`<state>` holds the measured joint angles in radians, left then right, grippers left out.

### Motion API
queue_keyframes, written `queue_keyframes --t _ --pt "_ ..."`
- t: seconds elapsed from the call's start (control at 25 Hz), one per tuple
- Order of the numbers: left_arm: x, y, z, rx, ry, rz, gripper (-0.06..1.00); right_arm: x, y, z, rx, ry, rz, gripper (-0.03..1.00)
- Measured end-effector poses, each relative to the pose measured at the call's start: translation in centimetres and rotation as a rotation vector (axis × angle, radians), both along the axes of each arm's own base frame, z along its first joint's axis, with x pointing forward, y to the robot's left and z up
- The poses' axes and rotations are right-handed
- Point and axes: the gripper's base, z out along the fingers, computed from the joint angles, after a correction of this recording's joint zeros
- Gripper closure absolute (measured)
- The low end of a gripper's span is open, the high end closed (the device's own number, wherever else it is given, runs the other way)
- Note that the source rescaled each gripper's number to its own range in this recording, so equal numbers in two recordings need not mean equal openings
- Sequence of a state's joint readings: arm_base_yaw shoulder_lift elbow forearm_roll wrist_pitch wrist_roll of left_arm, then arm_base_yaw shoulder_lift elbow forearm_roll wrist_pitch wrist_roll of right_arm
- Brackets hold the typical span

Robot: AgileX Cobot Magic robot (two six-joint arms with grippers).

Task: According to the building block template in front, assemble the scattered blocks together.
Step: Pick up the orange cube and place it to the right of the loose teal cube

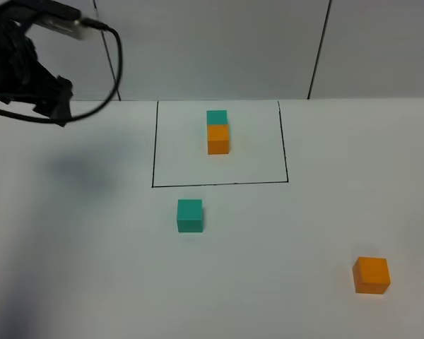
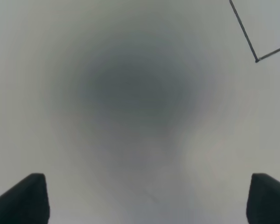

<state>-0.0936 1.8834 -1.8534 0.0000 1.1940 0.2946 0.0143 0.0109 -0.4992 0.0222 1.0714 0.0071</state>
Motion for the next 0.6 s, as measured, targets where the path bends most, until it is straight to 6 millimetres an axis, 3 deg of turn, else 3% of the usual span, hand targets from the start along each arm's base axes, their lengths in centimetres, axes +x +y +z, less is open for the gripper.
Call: queue_keyframes --t 0.16,0.36,0.6 --pt "-2.8 3.3 2.3 -0.06 -0.038 0.092 0.04 0.0 0.0 0.0 0.0 0.0 0.0 0.32" --pt "-7.6 6.8 2.2 -0.074 -0.094 0.239 0.06 0.0 0.0 0.0 0.0 0.0 0.0 0.32" --pt "-15.7 6.3 2.3 -0.09 -0.204 0.283 0.06 0.0 0.0 0.0 0.0 0.0 0.0 0.32"
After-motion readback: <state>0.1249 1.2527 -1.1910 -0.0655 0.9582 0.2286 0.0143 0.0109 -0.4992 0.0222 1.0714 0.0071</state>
